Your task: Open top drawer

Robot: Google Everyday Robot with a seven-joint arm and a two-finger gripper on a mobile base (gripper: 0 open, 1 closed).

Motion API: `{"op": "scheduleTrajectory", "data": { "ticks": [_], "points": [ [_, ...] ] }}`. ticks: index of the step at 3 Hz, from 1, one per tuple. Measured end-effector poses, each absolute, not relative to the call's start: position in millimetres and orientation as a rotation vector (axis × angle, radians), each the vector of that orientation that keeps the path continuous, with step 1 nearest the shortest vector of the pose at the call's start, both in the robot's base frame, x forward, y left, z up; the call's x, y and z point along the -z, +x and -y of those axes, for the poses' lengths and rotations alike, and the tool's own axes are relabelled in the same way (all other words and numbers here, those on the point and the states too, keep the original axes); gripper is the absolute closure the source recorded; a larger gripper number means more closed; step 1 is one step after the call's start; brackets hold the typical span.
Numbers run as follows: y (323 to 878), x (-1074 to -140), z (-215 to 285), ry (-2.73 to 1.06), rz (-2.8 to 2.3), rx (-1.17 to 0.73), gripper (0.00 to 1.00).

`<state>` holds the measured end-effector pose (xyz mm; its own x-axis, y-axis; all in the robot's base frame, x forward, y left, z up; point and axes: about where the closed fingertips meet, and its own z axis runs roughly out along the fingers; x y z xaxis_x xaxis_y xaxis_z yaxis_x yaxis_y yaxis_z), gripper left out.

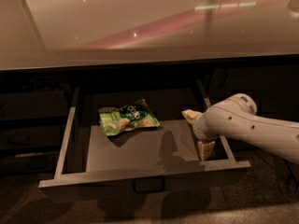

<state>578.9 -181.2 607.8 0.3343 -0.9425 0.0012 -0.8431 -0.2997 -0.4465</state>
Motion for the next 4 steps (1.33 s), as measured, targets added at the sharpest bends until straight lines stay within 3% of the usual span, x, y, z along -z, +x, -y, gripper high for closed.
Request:
{"op": "scheduleTrajectory", "data": {
  "ticks": [4],
  "points": [
    [568, -612, 175, -2.254, -1.552, 0.374, 0.0]
  ]
}}
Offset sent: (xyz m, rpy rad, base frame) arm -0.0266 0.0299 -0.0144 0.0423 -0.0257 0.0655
